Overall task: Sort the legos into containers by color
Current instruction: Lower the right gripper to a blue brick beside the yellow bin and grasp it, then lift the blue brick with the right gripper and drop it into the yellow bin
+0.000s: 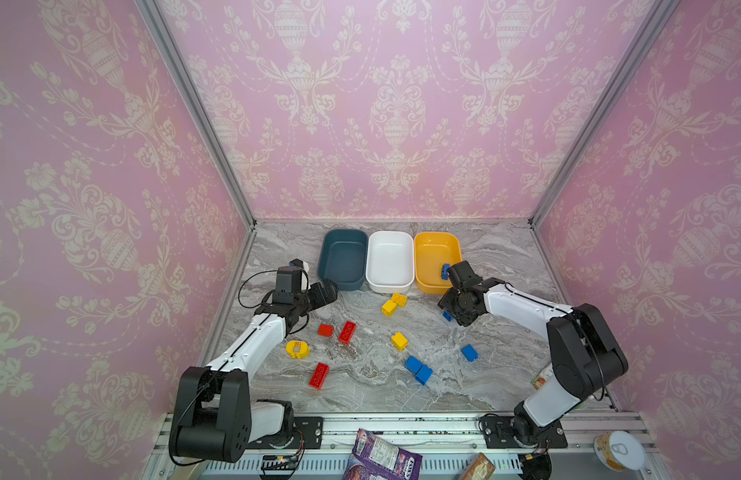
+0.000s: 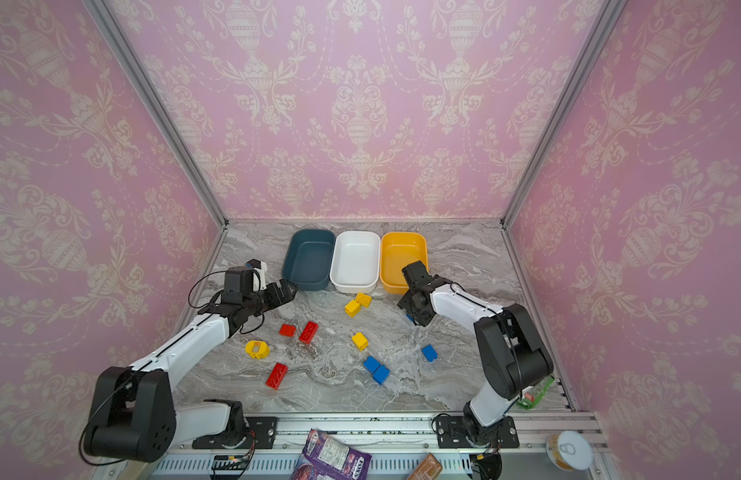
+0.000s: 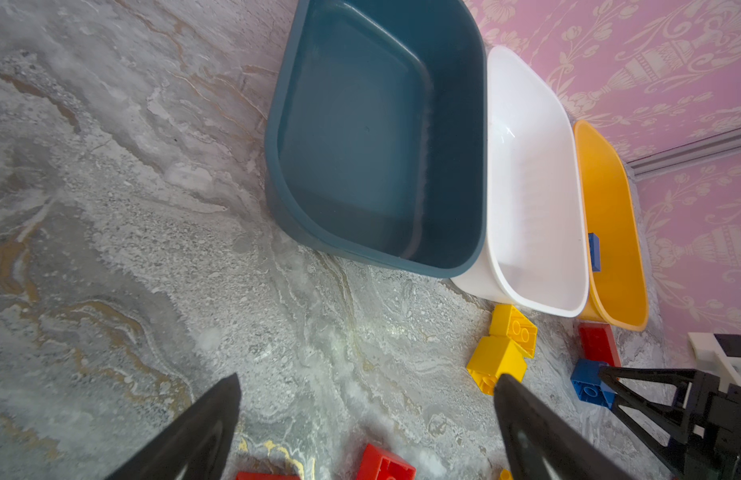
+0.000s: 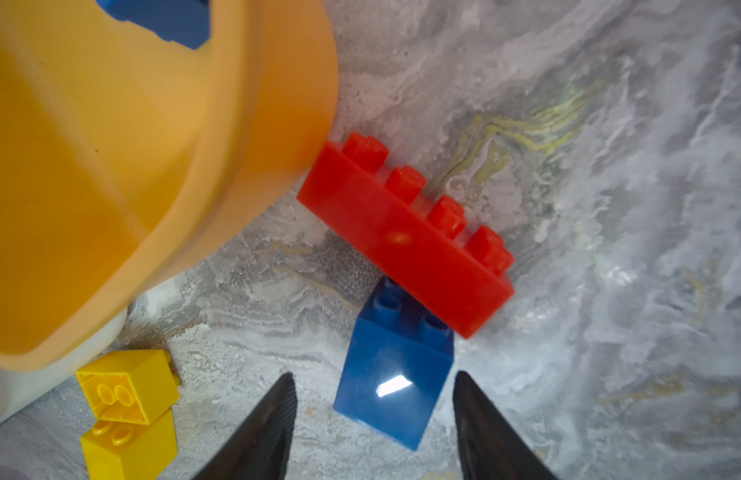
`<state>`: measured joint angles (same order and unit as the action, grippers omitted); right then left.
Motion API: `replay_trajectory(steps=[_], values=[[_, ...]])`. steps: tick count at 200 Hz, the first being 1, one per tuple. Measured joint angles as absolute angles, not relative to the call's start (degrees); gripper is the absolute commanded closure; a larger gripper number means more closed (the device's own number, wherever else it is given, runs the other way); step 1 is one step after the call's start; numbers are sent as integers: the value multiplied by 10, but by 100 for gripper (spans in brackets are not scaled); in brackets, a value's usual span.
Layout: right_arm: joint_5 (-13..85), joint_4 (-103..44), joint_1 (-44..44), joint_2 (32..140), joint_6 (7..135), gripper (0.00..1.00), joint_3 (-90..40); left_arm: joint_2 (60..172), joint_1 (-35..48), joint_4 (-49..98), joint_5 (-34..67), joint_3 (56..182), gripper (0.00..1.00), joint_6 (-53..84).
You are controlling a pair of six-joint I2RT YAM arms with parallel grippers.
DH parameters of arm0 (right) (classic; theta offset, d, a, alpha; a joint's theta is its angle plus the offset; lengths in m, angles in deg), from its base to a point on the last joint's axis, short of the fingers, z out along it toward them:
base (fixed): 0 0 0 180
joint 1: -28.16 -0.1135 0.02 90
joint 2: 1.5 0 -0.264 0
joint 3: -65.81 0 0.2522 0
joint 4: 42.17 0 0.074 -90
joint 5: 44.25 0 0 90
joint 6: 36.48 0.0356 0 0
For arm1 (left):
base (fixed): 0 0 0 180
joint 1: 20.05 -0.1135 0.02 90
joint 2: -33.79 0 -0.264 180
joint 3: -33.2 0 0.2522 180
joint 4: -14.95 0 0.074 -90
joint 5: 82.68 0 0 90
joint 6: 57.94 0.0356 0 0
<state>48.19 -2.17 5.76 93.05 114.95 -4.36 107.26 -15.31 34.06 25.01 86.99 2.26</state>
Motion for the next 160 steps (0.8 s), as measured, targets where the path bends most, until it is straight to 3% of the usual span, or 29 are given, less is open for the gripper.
replay_trajectory(steps=[95,160], values=[[497,-29,58,956,1153,62,-44,1073,-153,341,250,870,2,26],[496,-32,56,943,1152,67,-35,1073,-153,341,250,870,2,26]])
